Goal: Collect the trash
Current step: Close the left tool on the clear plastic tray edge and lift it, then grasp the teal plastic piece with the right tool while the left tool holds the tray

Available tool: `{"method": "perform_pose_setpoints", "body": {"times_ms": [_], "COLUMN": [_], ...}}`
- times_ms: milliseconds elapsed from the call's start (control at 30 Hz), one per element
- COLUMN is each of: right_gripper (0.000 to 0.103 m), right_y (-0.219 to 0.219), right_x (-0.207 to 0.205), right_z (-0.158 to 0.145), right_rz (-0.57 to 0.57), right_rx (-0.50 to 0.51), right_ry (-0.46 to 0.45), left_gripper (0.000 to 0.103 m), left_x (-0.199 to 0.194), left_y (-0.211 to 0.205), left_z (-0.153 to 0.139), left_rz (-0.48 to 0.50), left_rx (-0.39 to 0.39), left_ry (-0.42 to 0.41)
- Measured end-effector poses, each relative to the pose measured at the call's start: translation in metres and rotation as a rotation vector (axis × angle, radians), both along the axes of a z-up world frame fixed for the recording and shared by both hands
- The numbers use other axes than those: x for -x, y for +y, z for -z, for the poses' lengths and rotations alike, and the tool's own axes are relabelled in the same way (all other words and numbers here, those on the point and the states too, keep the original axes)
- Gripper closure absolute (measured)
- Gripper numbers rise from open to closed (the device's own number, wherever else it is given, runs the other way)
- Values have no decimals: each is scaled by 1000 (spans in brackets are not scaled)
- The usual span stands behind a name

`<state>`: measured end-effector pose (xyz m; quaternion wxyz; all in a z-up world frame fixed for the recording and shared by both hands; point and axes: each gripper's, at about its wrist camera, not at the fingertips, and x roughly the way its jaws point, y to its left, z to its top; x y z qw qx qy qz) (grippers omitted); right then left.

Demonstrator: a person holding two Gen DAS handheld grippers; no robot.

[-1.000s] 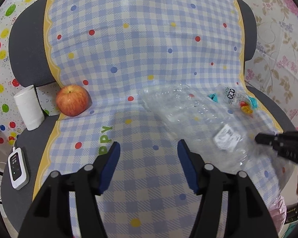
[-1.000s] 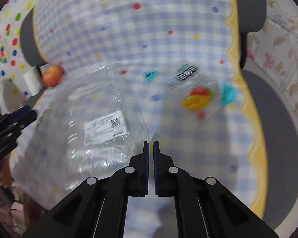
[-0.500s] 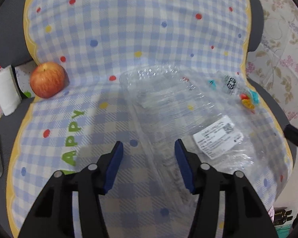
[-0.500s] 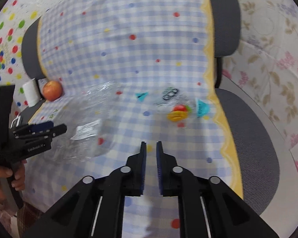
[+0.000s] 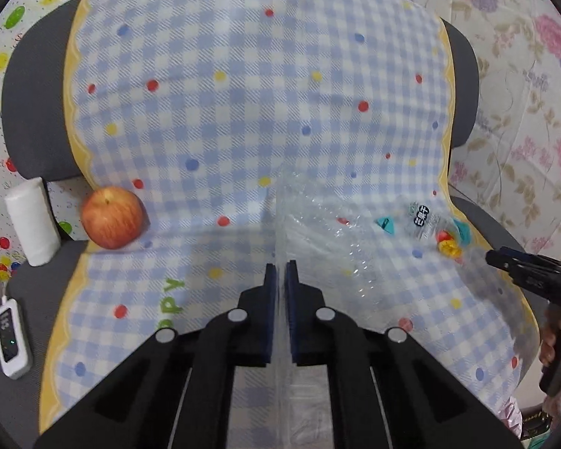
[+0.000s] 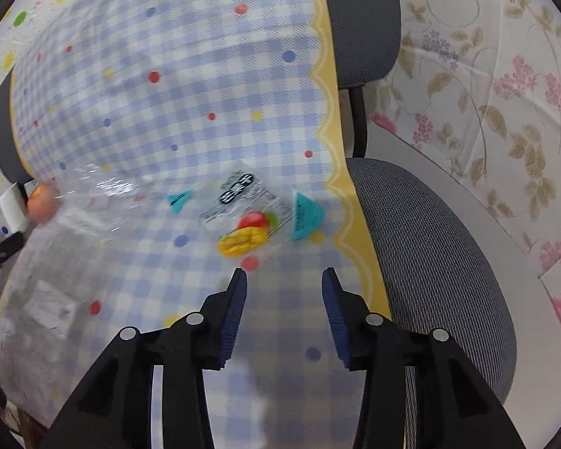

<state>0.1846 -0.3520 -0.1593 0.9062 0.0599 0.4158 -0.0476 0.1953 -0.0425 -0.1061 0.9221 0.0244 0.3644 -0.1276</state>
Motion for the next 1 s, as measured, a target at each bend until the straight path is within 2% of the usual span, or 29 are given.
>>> {"method": "perform_pose_setpoints", "body": {"times_ms": [133,233,433,467,533,600,667,733,867,1000], "right_gripper": [59,60,61,62,78,89,92,101,103,103], "right_y": [-26,-36,-48,-46,-41,-32,-24,-14,9,28], "right_x": [-33,-52,-79,-82,-84,-77,-65,-47,2,48], "right_z": [12,17,28,28,29,28,23,12,-21,-53], "right_rz": [44,67,75,53,27,6,-7,-24,-45,-28], "right_rx": [-74,-101,-148,-150,-136,-120,-133,-137,-138,-92], "right_ry": [11,23,54,57,73,86,72,32,-65,-132], "left_gripper": [99,99,99,98,98,98,98,98,99,99], "left_x": [-6,-12,-12,-13,-14,-12,-10,-5,10,29], "left_y": [6,11,13,13,14,15,16,17,17,14], "left_z": [5,17,26,26,28,29,28,26,20,7], "left_rz": [-14,-31,-28,-28,-30,-31,-29,-24,-3,25], "left_rx": [-5,7,1,-1,0,8,12,21,63,110], "left_ry": [25,63,75,76,82,88,88,90,93,62]}}
